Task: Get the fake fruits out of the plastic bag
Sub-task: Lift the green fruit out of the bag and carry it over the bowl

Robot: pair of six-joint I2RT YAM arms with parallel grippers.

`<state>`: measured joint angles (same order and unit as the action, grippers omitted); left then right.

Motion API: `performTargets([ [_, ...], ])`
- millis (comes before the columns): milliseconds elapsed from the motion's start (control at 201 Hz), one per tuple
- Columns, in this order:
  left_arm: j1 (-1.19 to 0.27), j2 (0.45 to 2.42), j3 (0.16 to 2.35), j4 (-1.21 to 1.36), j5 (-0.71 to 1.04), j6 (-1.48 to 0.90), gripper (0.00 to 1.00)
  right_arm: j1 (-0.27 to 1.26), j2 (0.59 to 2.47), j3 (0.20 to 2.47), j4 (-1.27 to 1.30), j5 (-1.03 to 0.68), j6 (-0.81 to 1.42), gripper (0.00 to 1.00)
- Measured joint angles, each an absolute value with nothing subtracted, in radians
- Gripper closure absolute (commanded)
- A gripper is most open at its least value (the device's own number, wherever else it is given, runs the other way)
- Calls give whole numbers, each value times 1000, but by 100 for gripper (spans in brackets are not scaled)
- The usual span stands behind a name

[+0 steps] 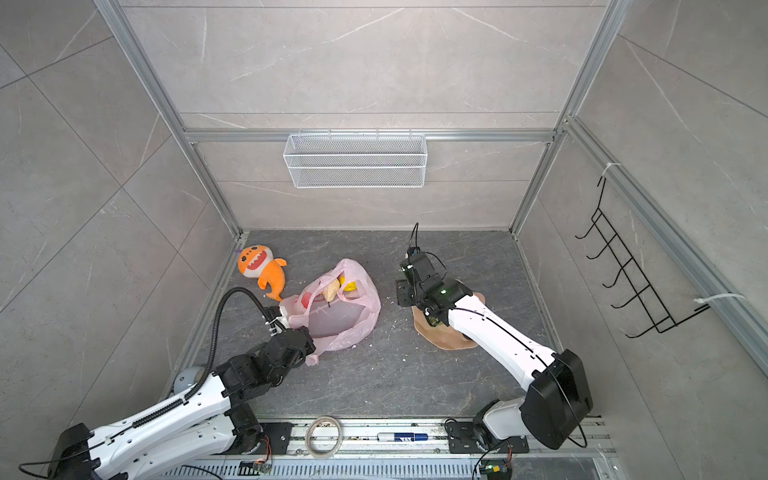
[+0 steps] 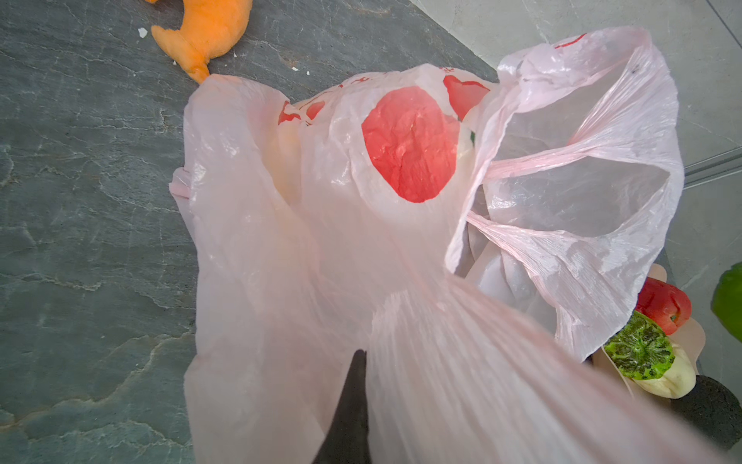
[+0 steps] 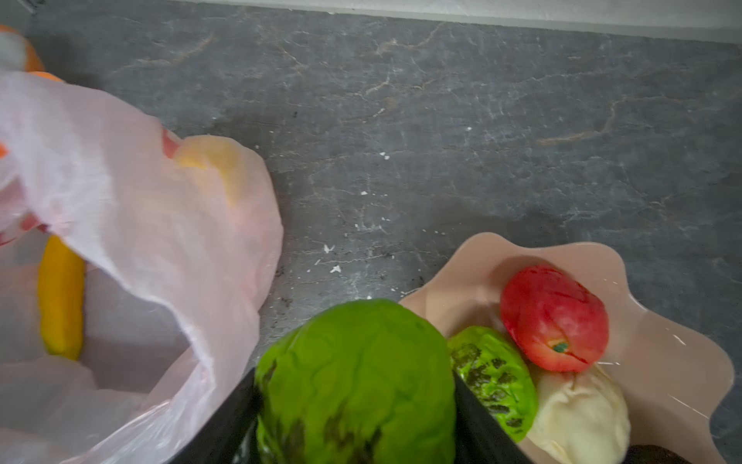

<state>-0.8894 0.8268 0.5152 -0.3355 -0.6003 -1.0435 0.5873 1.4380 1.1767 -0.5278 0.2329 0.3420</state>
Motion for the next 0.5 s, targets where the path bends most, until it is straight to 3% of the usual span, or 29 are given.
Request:
performTargets([
  [498, -889, 797, 506, -337, -599, -1044, 100, 506, 1639, 1178, -521, 321, 348, 56],
])
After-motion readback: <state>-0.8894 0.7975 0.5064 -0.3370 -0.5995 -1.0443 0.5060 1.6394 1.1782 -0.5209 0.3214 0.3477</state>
